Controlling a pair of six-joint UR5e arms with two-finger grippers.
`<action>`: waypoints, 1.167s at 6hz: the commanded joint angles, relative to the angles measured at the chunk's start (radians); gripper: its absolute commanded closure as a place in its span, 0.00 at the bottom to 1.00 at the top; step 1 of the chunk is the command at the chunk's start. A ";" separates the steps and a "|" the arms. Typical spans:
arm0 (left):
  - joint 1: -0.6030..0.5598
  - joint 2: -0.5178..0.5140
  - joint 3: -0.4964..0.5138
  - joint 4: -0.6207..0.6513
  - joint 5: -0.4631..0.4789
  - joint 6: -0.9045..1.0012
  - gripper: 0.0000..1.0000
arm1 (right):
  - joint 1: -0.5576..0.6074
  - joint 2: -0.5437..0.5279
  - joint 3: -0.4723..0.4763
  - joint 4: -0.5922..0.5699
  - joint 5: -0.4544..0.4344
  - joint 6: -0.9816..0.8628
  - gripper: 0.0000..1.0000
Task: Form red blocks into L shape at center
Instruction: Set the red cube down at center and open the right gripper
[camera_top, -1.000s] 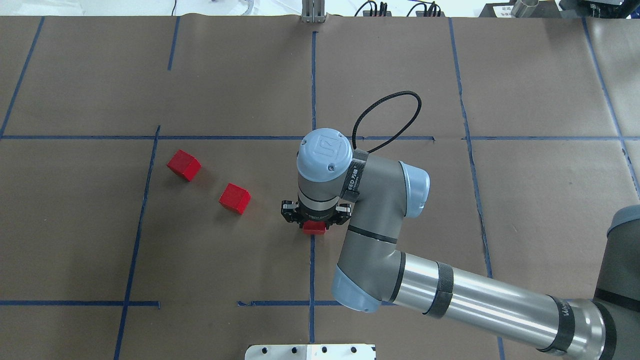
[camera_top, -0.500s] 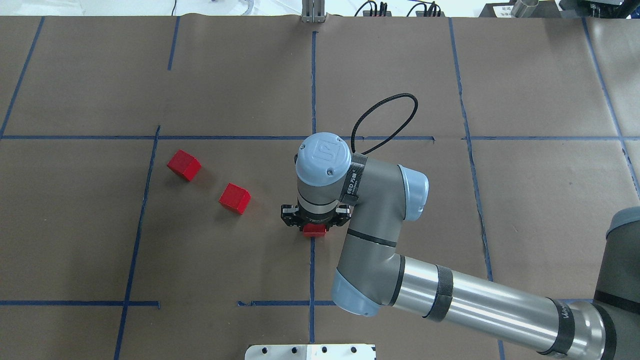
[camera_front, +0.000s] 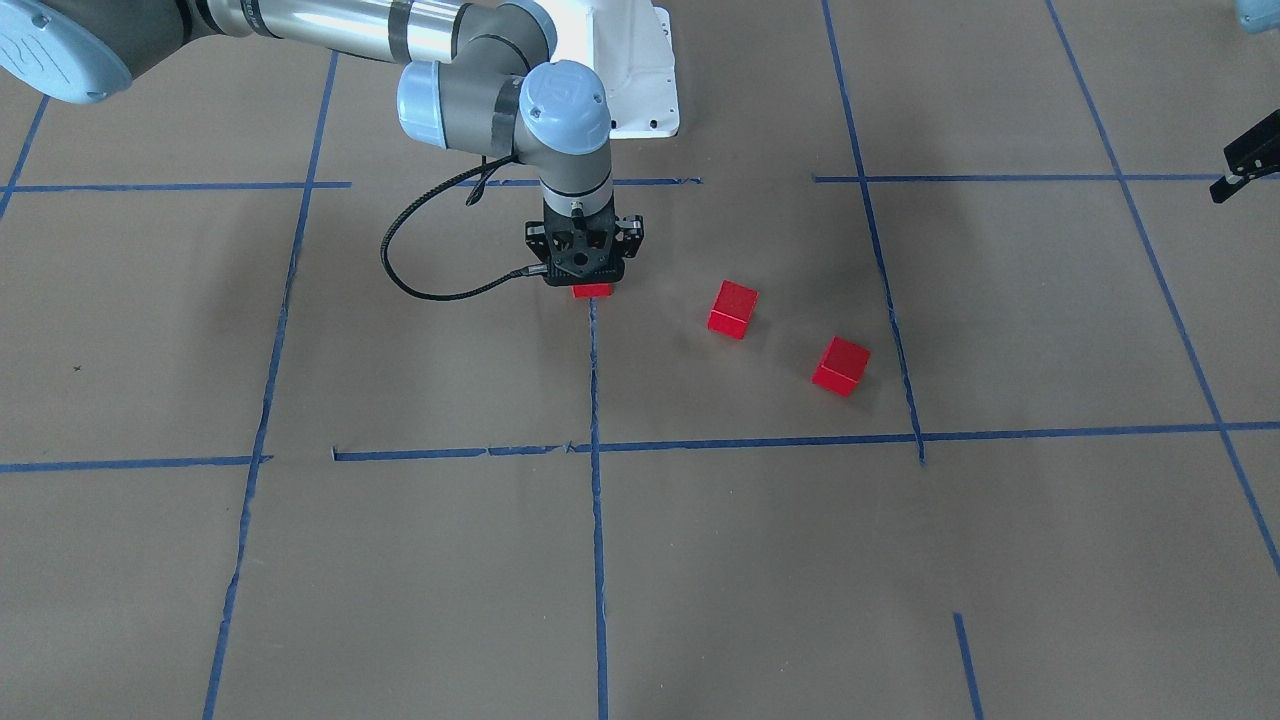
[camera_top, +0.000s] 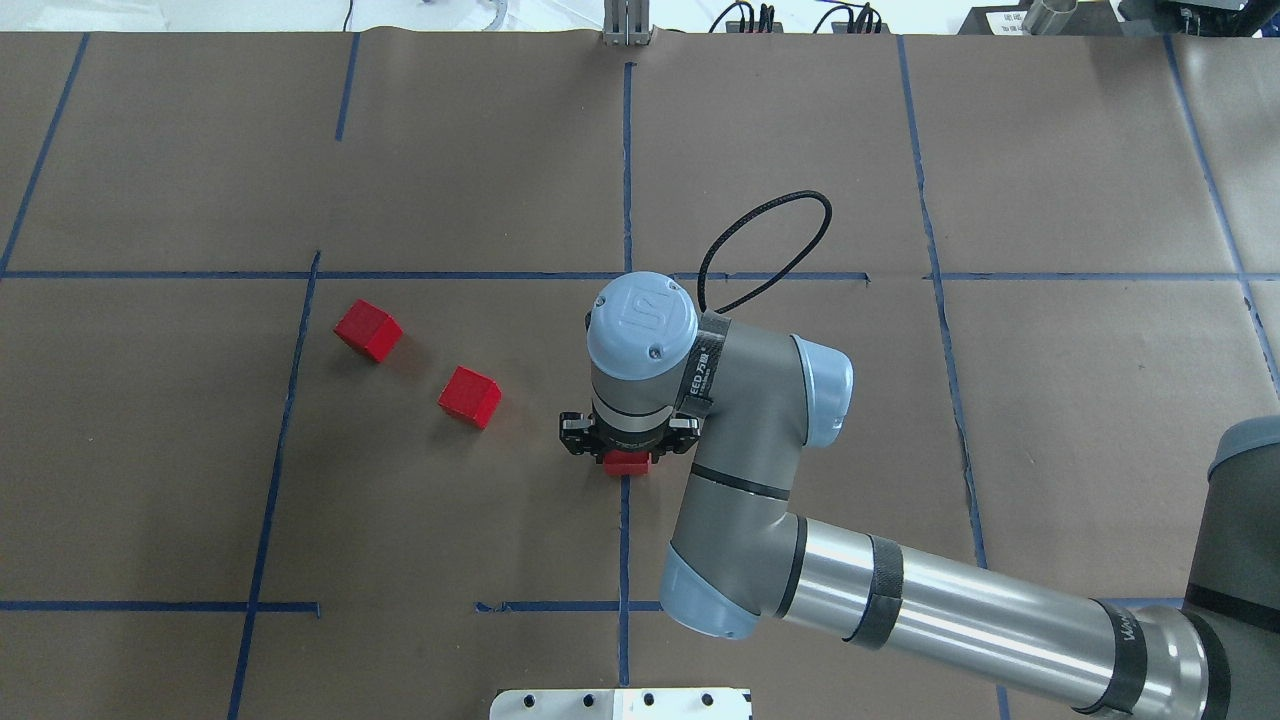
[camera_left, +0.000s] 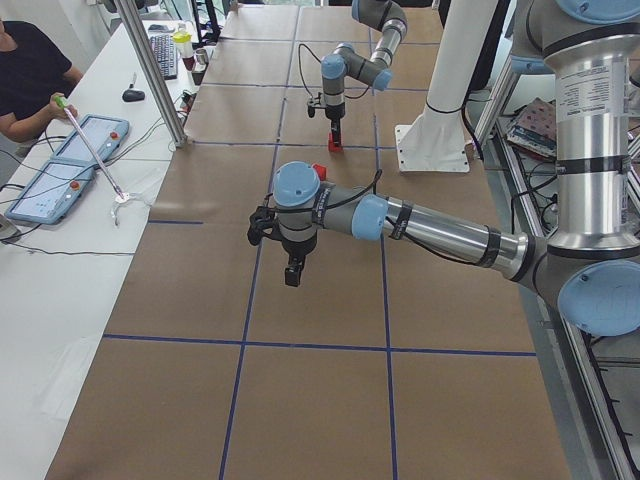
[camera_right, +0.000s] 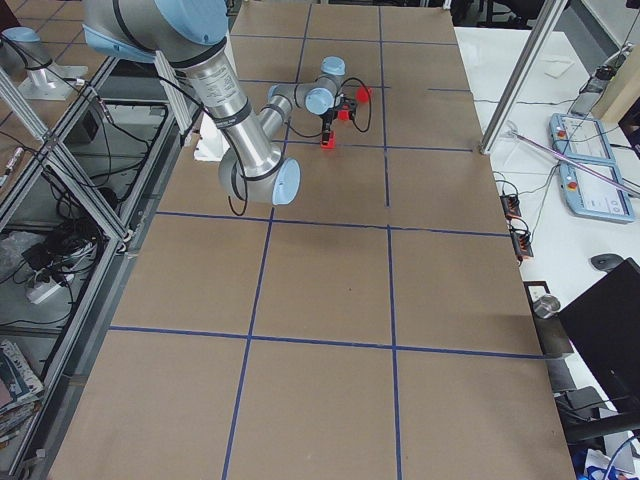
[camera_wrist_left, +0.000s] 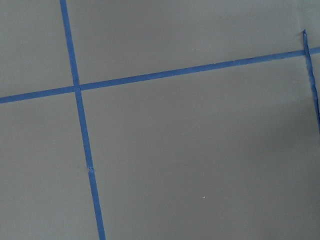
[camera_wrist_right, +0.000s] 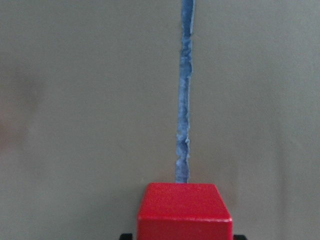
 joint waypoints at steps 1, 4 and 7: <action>0.003 -0.006 -0.002 -0.003 0.000 -0.003 0.00 | 0.015 -0.004 0.037 -0.001 0.002 -0.003 0.00; 0.144 -0.133 0.000 -0.003 -0.002 -0.004 0.00 | 0.093 -0.227 0.342 -0.029 0.026 -0.002 0.00; 0.413 -0.341 0.006 0.000 0.013 -0.197 0.00 | 0.104 -0.386 0.499 -0.016 0.050 -0.003 0.00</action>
